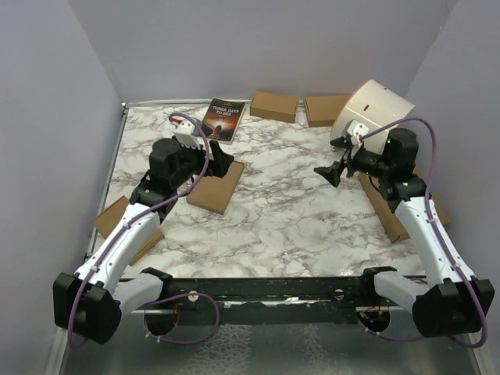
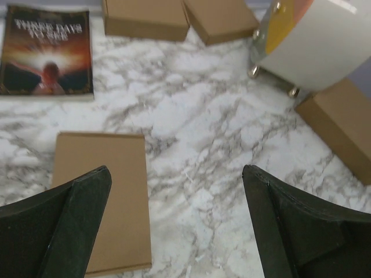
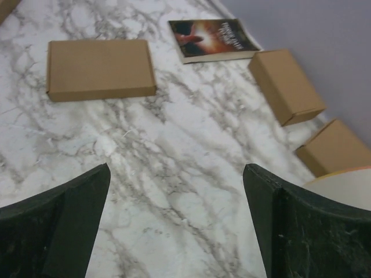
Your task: Fold the paper box
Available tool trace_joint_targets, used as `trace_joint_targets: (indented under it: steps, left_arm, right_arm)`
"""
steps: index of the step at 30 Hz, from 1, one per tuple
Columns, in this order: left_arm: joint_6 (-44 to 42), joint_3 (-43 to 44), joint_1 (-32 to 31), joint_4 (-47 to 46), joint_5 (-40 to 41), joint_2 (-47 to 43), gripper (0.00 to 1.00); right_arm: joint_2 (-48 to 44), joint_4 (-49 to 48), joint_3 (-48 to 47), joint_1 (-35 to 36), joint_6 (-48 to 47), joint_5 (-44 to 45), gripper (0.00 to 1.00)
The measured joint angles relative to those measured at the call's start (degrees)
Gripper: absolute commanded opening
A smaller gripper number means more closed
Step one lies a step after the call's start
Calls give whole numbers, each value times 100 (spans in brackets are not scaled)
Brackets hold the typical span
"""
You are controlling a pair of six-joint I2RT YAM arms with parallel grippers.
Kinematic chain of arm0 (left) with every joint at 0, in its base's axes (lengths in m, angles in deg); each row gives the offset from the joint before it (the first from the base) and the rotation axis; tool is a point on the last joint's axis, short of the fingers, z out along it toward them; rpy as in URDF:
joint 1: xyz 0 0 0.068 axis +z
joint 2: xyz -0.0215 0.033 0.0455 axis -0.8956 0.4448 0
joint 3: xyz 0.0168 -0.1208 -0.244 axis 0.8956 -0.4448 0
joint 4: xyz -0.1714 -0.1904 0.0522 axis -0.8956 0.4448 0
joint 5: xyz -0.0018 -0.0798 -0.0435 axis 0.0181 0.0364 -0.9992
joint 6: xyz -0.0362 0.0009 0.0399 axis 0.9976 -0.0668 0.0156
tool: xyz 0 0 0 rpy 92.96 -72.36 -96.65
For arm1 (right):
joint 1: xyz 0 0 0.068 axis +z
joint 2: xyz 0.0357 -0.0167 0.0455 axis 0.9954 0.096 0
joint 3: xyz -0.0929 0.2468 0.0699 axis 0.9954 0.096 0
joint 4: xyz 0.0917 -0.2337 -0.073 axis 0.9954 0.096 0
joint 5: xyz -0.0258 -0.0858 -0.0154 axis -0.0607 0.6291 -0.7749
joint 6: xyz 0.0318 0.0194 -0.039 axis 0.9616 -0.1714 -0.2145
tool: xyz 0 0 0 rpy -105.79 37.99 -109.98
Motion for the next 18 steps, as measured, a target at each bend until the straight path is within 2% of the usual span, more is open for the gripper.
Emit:
trace_joint_targets:
  steps: [3,6,11,18]
  left_arm:
    - [-44,763,284,260,-74,-7,99]
    - [-109,1499,343,372,-186,-61,99]
    - [-120,2378,343,573,-227,-326,99]
    - [2,3333,343,608,-214,-442,99]
  right_arm:
    - [-98,269,-765,0,-109,382,100]
    - [81,538,-1945,0,15,695,100]
    - [203,702,-3519,-24,876,1073,100]
    - [525,955,-5034,-24,1626,1161,100]
